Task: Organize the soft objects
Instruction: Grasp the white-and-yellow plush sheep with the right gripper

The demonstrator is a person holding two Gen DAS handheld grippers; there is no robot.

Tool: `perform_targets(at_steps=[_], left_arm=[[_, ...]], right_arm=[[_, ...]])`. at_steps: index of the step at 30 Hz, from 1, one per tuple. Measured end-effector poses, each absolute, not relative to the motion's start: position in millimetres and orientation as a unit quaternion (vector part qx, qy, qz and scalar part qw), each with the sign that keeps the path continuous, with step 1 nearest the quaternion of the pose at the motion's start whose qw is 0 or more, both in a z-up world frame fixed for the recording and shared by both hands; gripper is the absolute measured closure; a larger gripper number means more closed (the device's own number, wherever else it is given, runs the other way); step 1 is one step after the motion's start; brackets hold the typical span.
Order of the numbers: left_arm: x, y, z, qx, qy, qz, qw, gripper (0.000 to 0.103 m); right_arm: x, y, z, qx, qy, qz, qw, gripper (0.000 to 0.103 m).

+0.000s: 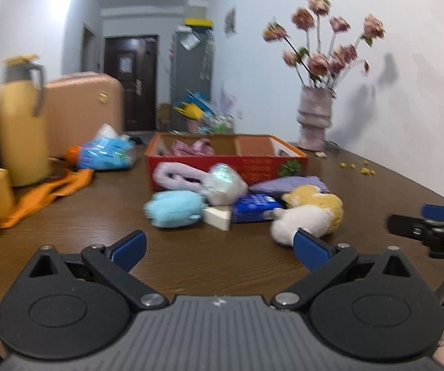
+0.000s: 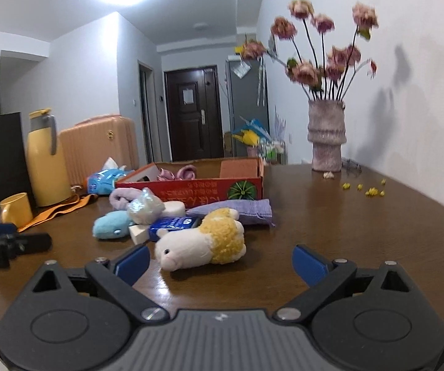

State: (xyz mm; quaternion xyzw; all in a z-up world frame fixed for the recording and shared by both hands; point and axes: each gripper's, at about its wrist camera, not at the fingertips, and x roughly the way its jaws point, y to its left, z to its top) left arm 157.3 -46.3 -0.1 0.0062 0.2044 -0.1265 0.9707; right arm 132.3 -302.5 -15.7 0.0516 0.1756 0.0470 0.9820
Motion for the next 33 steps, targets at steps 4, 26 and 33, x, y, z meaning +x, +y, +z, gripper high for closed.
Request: perform_targets(at_steps=[4,26,33], left_arm=[[198.1,-70.6,-7.4,0.009,0.221,-0.152,0.963,0.000],[278.9,-71.2,-37.5,-0.135,0.367,-0.258,0.883,0.057],[235.8,-40.0,-23.6,-0.168,0.371,-0.264,0.874,0.058]], right_arm=[[176.8,-307.8,-20.9,0.068,0.199,0.056,0.976,0.013],[244.4,-313.0,-43.6,0.157,0.266,0.122,0.943,0.063],[193.7,-297.6,-34.9,0.183,0.283,0.172,0.926,0.068]])
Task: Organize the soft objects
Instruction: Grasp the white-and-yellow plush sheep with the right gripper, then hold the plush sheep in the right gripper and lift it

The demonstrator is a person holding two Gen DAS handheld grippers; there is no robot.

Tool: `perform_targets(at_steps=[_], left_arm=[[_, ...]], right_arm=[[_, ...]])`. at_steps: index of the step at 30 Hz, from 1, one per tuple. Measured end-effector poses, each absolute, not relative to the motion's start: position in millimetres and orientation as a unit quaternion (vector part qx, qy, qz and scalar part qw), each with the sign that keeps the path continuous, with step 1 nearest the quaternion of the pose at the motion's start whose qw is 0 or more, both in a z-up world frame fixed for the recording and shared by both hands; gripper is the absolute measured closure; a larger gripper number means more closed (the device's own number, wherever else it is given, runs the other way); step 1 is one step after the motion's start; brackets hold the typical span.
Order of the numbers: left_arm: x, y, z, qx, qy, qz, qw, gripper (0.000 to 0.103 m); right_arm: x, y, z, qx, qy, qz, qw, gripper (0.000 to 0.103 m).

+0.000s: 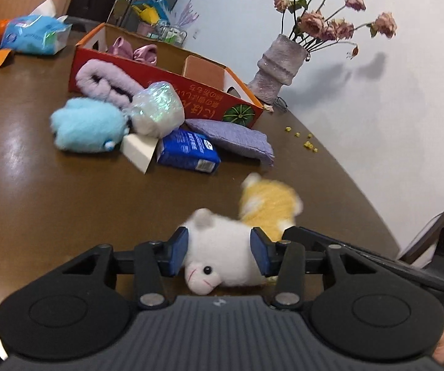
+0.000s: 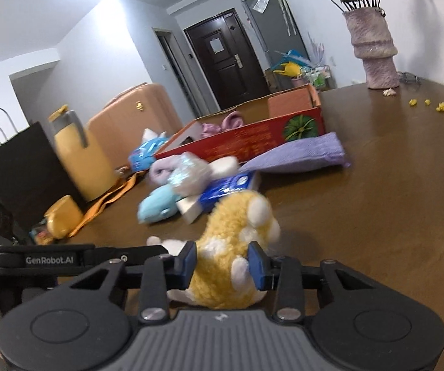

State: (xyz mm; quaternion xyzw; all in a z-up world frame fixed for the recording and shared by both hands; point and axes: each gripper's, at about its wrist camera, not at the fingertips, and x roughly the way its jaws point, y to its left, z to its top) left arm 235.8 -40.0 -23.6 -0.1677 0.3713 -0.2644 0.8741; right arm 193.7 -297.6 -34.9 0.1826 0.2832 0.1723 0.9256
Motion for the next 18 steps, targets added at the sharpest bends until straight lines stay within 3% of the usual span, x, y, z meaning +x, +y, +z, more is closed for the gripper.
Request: perform_targets(at_steps=[7,11,12,13,18], left_arm=[[216.9,-27.3,-21.5,-0.164,0.370,-0.246,0.881,0.057],[219.7,-14.9,-29.3,-0.173,0.376,-0.225,0.882,0.047],[222.7,-14.0,-30.9,-0.176,0.378,-0.221,0.881,0.046],[225.1,-14.0,-32.3,-0.178,0.380,-0.221,0.881,0.046],[235.8,-21.3,-36.2,-0.184,0.397,-0.242,0.866,0.050]], right_arm=[[182.0,-290.7,-30.4,0.189,0.295,0.166,0.922,0.066],[178.2,-297.5,-31.8,0.198,0.294,0.152,0.922,0.065],[179.5,-299.4,-34.3,0.208,0.297,0.146,0.920,0.060],[180.7,-302.1,-37.3,0.222,0.298,0.143,0.917,0.056],[192.0,-309.0,-50.1,0.274,0.311,0.139,0.900,0.059]])
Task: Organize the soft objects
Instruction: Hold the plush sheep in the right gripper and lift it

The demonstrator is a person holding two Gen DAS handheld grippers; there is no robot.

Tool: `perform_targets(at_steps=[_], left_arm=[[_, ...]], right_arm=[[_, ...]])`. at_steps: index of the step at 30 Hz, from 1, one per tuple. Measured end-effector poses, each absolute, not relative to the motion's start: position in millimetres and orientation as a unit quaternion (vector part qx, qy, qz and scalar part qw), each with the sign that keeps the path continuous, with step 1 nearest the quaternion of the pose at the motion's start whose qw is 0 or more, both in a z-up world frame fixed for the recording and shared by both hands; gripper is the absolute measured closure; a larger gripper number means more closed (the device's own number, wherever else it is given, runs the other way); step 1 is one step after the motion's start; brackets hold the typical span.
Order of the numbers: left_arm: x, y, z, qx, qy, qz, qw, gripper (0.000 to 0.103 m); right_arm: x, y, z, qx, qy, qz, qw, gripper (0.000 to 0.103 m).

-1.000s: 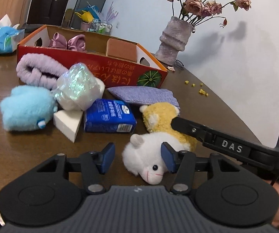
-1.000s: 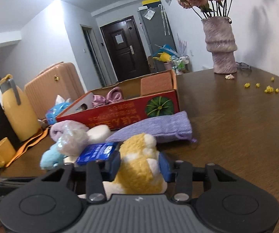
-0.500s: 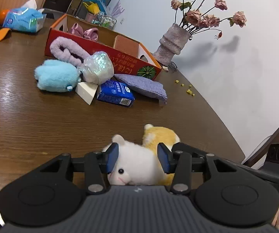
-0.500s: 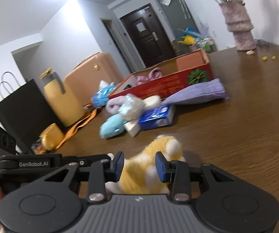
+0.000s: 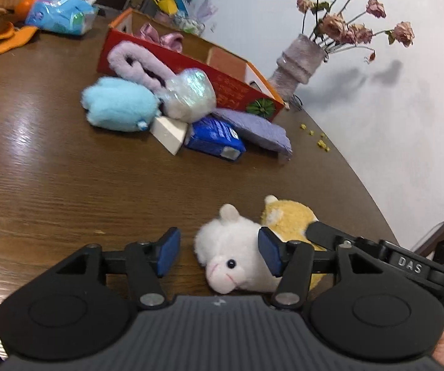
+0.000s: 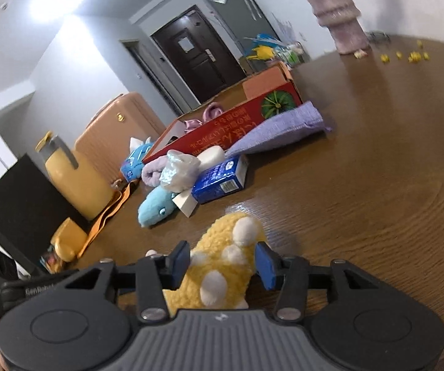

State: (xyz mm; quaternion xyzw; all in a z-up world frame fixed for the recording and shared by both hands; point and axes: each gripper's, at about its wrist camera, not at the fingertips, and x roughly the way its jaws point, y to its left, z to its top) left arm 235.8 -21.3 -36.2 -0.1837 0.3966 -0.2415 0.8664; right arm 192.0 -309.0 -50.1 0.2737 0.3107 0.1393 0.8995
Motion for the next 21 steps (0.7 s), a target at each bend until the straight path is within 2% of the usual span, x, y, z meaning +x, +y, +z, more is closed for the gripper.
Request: perform_targets(at_steps=[2,8,10,13,17,21], left_arm=[[237.7,-21.0,-38.2,-0.201,0.400,-0.256,0.856,0.065],[232.4,-24.8,-36.8,-0.202,0.397,-0.254,0.859,0.065],[230.2,-25.7,-35.1,-0.202,0.395,-0.257,0.859,0.065],[227.7,-27.7,-31.1,-0.200,0.389,-0.259,0.861,0.065],[232.4,-27.4,-31.6,-0.201,0.396,-0.253,0.859,0.066],[234.1,-28.4,-37.5,-0.196,0.405,-0.257,0.855,0.061]], right_arm=[[194.7,-308.0,-52.1,0.283,0.313,0.144,0.895,0.064],[195.1,-306.5,-50.5,0.282,0.313,0.145,0.895,0.070],[195.1,-307.6,-50.5,0.287,0.312,0.145,0.894,0.077],[195.3,-307.0,-47.6,0.285,0.308,0.145,0.896,0.079],[199.7,-306.7,-46.9,0.281,0.310,0.144,0.897,0.078],[203.0,-306.4,-46.9,0.268,0.319,0.134,0.899,0.061]])
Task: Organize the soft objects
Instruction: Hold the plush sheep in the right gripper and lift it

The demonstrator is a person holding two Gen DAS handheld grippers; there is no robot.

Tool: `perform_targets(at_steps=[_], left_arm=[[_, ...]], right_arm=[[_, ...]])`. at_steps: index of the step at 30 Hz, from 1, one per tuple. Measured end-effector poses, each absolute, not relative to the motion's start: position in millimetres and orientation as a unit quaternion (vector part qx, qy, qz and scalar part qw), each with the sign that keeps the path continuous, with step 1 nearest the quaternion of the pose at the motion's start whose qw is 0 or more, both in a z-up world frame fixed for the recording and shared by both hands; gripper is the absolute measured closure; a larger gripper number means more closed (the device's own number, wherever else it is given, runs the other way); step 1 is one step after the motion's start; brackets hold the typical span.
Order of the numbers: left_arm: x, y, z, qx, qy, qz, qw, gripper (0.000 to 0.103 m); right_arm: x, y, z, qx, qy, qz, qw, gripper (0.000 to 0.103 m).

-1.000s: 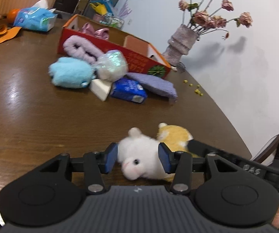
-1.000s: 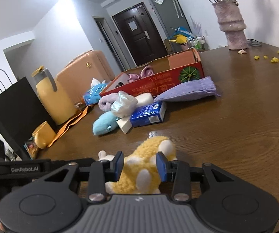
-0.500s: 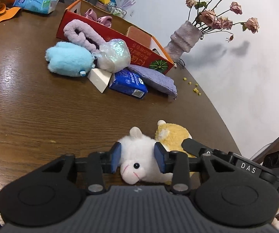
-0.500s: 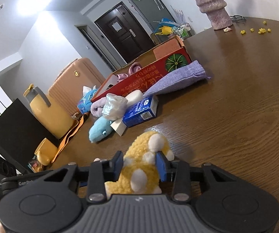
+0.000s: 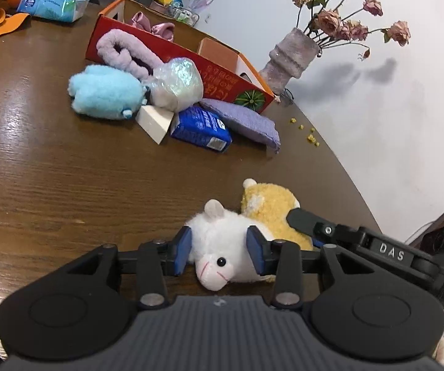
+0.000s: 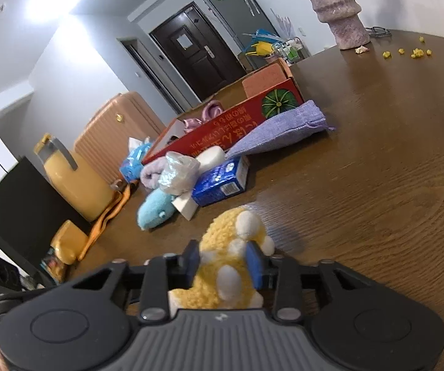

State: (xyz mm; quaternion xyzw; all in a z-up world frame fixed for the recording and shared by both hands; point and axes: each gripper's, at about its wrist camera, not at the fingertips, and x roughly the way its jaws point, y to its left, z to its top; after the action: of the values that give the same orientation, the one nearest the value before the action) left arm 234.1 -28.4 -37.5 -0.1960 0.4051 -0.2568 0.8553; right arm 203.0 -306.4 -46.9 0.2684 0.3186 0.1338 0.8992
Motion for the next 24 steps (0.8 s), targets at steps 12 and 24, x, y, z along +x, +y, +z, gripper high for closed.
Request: perform_targets(at_steps=[12,24], left_arm=[[237.8,-26.4,-44.0,-0.226,0.413,-0.261,0.843,0.057],[249.5,-26.6,-27.6,-0.255,0.370,-0.264,0.854,0.061]], right_arm=[[211.1,-307.7,-55.4,0.297,0.340,0.132,0.882,0.064],[216.5,-314.6,-41.9,0.327,0.299,0.141,0.885,0.072]])
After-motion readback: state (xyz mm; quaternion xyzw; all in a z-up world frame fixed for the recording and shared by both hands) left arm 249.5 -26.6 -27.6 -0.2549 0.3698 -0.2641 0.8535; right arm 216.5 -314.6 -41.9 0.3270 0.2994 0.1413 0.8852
